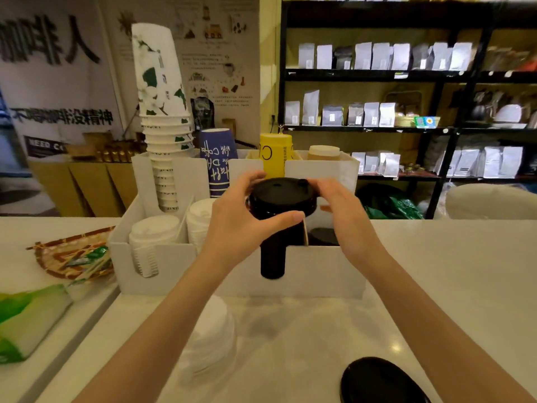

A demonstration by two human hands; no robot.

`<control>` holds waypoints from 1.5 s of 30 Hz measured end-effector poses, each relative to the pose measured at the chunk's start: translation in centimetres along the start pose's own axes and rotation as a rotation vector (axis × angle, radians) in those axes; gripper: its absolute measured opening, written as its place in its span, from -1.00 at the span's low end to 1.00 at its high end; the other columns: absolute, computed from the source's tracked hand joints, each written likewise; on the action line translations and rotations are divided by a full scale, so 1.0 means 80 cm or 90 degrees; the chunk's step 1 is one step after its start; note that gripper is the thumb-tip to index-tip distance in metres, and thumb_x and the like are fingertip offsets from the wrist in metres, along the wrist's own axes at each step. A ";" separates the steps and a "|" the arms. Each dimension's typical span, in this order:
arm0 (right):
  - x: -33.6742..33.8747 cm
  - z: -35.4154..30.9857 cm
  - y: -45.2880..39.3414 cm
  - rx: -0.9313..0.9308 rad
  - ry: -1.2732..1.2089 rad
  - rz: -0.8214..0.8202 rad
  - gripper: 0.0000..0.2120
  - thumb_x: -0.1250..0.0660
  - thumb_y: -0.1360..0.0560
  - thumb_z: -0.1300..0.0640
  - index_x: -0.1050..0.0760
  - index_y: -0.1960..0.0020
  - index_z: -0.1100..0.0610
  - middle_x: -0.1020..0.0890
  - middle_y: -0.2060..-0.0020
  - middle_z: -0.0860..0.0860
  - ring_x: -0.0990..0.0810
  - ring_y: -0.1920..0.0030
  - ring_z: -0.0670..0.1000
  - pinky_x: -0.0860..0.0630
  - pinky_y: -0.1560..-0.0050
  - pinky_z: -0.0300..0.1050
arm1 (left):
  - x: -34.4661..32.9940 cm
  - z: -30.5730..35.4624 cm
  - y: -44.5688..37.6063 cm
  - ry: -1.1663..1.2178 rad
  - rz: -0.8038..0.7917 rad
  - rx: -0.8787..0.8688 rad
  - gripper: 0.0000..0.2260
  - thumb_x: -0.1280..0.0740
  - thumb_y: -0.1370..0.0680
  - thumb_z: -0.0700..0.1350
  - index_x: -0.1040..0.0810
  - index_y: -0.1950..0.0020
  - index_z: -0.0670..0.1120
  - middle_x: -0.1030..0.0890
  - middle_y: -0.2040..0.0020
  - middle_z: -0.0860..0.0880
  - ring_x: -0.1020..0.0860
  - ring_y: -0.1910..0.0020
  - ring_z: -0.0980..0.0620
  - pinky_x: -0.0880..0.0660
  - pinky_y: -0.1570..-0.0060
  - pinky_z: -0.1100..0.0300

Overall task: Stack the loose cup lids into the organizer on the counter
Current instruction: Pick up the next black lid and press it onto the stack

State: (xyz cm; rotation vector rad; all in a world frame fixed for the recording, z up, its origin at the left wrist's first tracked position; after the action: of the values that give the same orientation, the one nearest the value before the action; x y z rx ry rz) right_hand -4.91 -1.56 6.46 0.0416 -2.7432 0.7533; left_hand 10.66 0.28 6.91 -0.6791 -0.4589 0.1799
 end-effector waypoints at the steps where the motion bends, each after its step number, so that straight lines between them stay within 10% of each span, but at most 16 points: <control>1: -0.004 -0.004 -0.006 0.010 -0.006 -0.008 -0.78 -0.02 -0.59 0.06 -0.42 -0.08 -0.02 -0.43 0.14 -0.31 -0.42 0.15 -0.51 -0.36 0.15 -0.54 | 0.000 -0.003 -0.008 -0.005 0.013 -0.002 -0.33 -0.50 -0.19 0.09 -0.38 -0.25 0.01 -0.50 -0.08 0.13 -0.46 -0.08 0.18 -0.35 0.06 0.60; 4: -0.014 -0.006 -0.023 -0.017 -0.085 -0.015 -0.68 -0.02 -0.57 -0.04 -0.44 -0.18 0.02 -0.50 0.07 -0.23 -0.44 0.17 -0.49 -0.38 0.17 -0.56 | -0.005 -0.014 -0.024 -0.009 0.031 0.002 -0.37 -0.52 -0.22 0.03 -0.38 -0.23 0.00 -0.49 -0.07 0.12 -0.45 -0.02 0.23 -0.31 0.09 0.67; 9: -0.030 0.015 -0.039 -0.082 -0.101 -0.061 -0.51 -0.02 -0.50 -0.23 -0.32 -0.34 -0.05 -0.42 -0.33 -0.01 -0.33 -0.35 -0.07 -0.19 -0.41 -0.04 | -0.014 -0.038 -0.037 -0.033 0.024 0.039 -0.40 -0.51 -0.25 0.00 -0.39 -0.23 -0.02 -0.48 -0.07 0.10 -0.42 -0.06 0.17 -0.31 0.14 0.63; 14: -0.030 0.025 -0.046 -0.137 -0.113 -0.083 -0.52 0.06 -0.55 -0.11 -0.09 -0.45 -0.04 -0.24 -0.45 -0.10 -0.17 -0.28 -0.21 -0.07 -0.24 -0.21 | -0.021 -0.057 -0.045 -0.051 0.012 0.085 -0.31 -0.48 -0.27 0.07 -0.30 -0.32 0.00 -0.48 -0.27 0.01 -0.41 -0.24 0.05 -0.37 -0.11 0.25; 27: -0.025 0.029 -0.044 -0.107 -0.093 -0.065 -0.68 0.02 -0.57 -0.02 -0.37 -0.25 -0.05 -0.46 -0.06 -0.16 -0.40 -0.07 -0.26 -0.25 -0.24 -0.28 | -0.023 -0.062 -0.047 -0.013 -0.024 0.099 -0.42 -0.44 -0.32 0.05 -0.34 -0.28 -0.01 -0.43 -0.07 0.12 -0.38 -0.09 0.16 -0.30 0.16 0.50; 31: -0.025 0.028 -0.044 -0.072 -0.065 -0.080 -0.76 0.02 -0.58 0.00 -0.41 0.04 -0.16 -0.51 0.10 -0.15 -0.47 0.15 -0.43 -0.39 0.13 -0.57 | -0.017 -0.063 -0.048 0.027 -0.059 0.126 -0.43 -0.45 -0.33 0.01 -0.34 -0.28 -0.01 -0.46 -0.09 0.09 -0.43 -0.11 0.12 -0.40 0.06 0.40; 34: -0.024 0.029 -0.042 -0.058 -0.041 -0.072 -0.75 0.00 -0.57 -0.03 -0.45 0.01 -0.06 -0.52 0.00 0.11 -0.50 -0.05 -0.10 -0.43 -0.05 -0.28 | -0.012 -0.063 -0.049 0.051 -0.085 0.151 -0.44 -0.45 -0.33 0.00 -0.34 -0.27 0.00 -0.47 -0.10 0.07 -0.45 -0.14 0.07 -0.47 -0.02 0.26; 37: -0.024 0.030 -0.039 -0.054 -0.011 -0.084 -0.82 -0.01 -0.55 -0.12 -0.38 0.12 -0.21 -0.51 0.07 -0.10 -0.48 -0.07 -0.07 -0.37 -0.18 -0.07 | -0.015 -0.060 -0.046 0.016 -0.078 0.135 -0.49 -0.46 -0.33 -0.01 -0.36 -0.22 0.01 -0.46 -0.03 0.12 -0.45 -0.01 0.17 -0.44 0.17 0.45; 45: -0.023 0.032 -0.037 -0.053 0.001 -0.119 -0.69 0.04 -0.56 -0.06 -0.25 -0.28 -0.16 -0.43 -0.09 -0.18 -0.37 -0.13 -0.23 -0.21 -0.24 -0.24 | -0.032 -0.062 -0.039 -0.100 -0.004 0.100 -0.41 -0.44 -0.32 0.08 -0.33 -0.28 -0.02 -0.46 -0.22 -0.02 -0.37 -0.11 0.10 -0.35 -0.05 0.26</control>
State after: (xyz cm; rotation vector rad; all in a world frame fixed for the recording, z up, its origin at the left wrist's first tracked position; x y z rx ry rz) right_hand -3.51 -5.52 5.27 0.2756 -2.7172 0.5876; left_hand 10.77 -5.67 4.60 -0.5115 -0.5918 0.2619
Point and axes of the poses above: each hand's wrist, its own y-axis away from the middle knuckle, its own x-axis out of the back of the hand, z = x × y, the point moved 1 cm from there along -y, towards the middle knuckle
